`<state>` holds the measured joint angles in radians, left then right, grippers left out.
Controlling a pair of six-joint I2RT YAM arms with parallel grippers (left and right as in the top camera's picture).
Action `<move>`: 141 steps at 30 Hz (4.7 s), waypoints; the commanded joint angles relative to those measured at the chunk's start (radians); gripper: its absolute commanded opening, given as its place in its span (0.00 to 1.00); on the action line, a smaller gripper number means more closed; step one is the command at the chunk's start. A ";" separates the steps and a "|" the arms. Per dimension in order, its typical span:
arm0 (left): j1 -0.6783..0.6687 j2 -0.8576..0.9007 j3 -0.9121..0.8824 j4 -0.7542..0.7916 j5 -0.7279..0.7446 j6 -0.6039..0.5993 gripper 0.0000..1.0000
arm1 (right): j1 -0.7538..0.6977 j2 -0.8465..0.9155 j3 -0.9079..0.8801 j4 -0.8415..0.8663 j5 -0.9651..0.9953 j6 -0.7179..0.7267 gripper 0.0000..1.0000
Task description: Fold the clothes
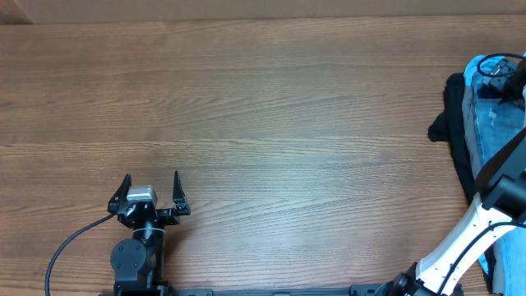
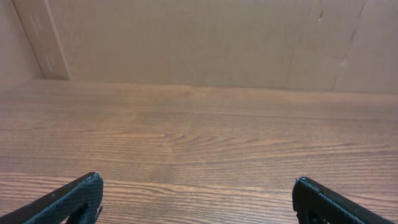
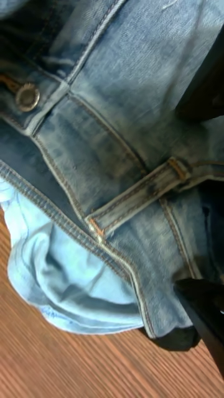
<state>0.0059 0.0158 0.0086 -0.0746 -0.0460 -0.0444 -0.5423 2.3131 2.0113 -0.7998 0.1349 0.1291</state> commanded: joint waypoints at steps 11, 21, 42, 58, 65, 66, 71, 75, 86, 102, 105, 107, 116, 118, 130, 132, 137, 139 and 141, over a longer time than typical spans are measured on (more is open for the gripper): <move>-0.006 -0.009 -0.004 0.003 -0.009 0.023 1.00 | 0.146 -0.016 0.018 0.011 0.091 -0.086 0.83; -0.006 -0.009 -0.004 0.003 -0.009 0.023 1.00 | 0.141 -0.008 0.003 0.030 0.116 -0.085 0.83; -0.006 -0.009 -0.004 0.004 -0.009 0.023 1.00 | 0.109 0.097 -0.003 0.029 0.111 -0.072 0.62; -0.006 -0.009 -0.004 0.004 -0.009 0.023 1.00 | 0.111 0.073 0.035 0.026 0.111 -0.050 0.25; -0.006 -0.009 -0.004 0.004 -0.009 0.023 1.00 | 0.111 0.048 0.052 0.021 0.111 -0.050 0.28; -0.006 -0.009 -0.004 0.004 -0.009 0.023 1.00 | 0.109 0.045 0.052 0.021 0.111 -0.047 0.31; -0.006 -0.009 -0.004 0.004 -0.009 0.023 1.00 | 0.095 0.043 0.052 0.020 0.111 -0.047 0.44; -0.006 -0.009 -0.004 0.004 -0.009 0.023 1.00 | 0.077 0.043 0.052 0.021 0.111 -0.041 0.52; -0.006 -0.009 -0.004 0.004 -0.009 0.023 1.00 | 0.035 0.025 0.061 0.032 0.026 -0.013 0.68; -0.006 -0.009 -0.004 0.004 -0.009 0.023 1.00 | -0.014 -0.048 0.085 0.000 0.003 0.005 0.60; -0.006 -0.009 -0.004 0.004 -0.009 0.023 1.00 | -0.016 -0.048 0.085 -0.003 -0.006 0.005 0.58; -0.006 -0.009 -0.004 0.004 -0.009 0.023 1.00 | -0.016 -0.048 0.085 -0.006 -0.006 0.005 0.58; -0.006 -0.009 -0.004 0.004 -0.009 0.023 1.00 | -0.016 -0.047 0.084 -0.045 -0.064 0.007 0.58; -0.006 -0.009 -0.004 0.003 -0.009 0.023 1.00 | -0.016 -0.045 0.082 -0.063 -0.071 0.041 0.58; -0.006 -0.009 -0.004 0.003 -0.009 0.023 1.00 | 0.000 -0.027 0.021 -0.062 -0.123 0.073 0.58; -0.006 -0.009 -0.004 0.004 -0.009 0.023 1.00 | 0.009 -0.027 0.021 -0.059 -0.124 0.054 0.58; -0.006 -0.009 -0.004 0.003 -0.009 0.023 1.00 | 0.050 -0.024 0.016 -0.022 -0.119 -0.011 0.58; -0.006 -0.009 -0.004 0.004 -0.009 0.023 1.00 | 0.069 -0.024 0.016 0.001 -0.074 -0.030 0.59; -0.006 -0.009 -0.004 0.003 -0.009 0.023 1.00 | 0.086 -0.023 0.016 0.025 -0.008 -0.033 0.59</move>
<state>0.0059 0.0158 0.0086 -0.0746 -0.0460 -0.0444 -0.4881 2.3028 2.0365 -0.8017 0.0425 0.1337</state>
